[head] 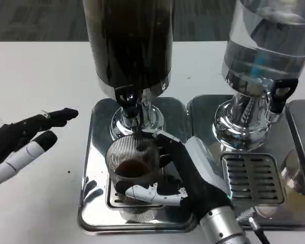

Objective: Grasp the cup under the faucet to collect the drink, then remove the cup.

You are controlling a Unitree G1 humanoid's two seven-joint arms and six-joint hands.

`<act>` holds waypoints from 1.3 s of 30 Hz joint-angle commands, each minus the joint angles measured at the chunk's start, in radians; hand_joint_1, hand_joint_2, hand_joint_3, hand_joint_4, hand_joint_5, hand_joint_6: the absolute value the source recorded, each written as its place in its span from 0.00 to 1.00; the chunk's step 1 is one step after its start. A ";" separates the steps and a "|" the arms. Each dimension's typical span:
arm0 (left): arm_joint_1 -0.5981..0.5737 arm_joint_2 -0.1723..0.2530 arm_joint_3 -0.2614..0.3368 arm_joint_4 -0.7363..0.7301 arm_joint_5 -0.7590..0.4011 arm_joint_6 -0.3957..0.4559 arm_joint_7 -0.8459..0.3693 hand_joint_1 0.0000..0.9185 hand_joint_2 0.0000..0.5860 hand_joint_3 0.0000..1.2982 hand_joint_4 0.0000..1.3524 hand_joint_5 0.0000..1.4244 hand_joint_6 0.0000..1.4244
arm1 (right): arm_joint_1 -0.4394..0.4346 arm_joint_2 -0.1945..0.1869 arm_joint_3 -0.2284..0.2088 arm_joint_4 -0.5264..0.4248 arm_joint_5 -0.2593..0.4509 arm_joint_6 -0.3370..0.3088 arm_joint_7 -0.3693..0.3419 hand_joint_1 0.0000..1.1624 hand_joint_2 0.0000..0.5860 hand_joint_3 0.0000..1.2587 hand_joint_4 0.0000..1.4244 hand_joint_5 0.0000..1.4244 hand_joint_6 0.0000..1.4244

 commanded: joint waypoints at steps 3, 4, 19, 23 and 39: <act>-0.019 0.010 -0.018 0.020 0.001 -0.009 -0.015 0.00 0.21 0.18 0.12 0.10 0.06 | 0.032 -0.002 -0.027 -0.051 -0.006 -0.012 -0.035 0.65 0.39 0.34 0.31 0.38 0.40; -0.020 0.010 -0.019 0.022 0.002 -0.010 -0.016 0.00 0.21 0.18 0.12 0.10 0.06 | 0.033 -0.003 -0.029 -0.056 -0.006 -0.011 -0.032 0.65 0.39 0.35 0.31 0.38 0.40; -0.043 0.008 -0.038 0.044 -0.003 -0.019 -0.021 0.00 0.21 0.18 0.12 0.10 0.06 | 0.097 -0.022 -0.058 -0.141 0.002 0.009 -0.007 0.65 0.39 0.36 0.32 0.39 0.41; -0.048 0.007 -0.042 0.050 -0.005 -0.020 -0.023 0.00 0.22 0.18 0.12 0.10 0.06 | 0.112 -0.021 -0.065 -0.164 0.002 0.010 -0.013 0.66 0.40 0.36 0.33 0.39 0.41; -0.049 0.000 -0.058 0.043 -0.007 -0.026 -0.041 0.00 0.22 0.18 0.12 0.10 0.07 | 0.164 -0.020 -0.088 -0.270 0.011 0.040 0.009 0.65 0.41 0.37 0.33 0.40 0.42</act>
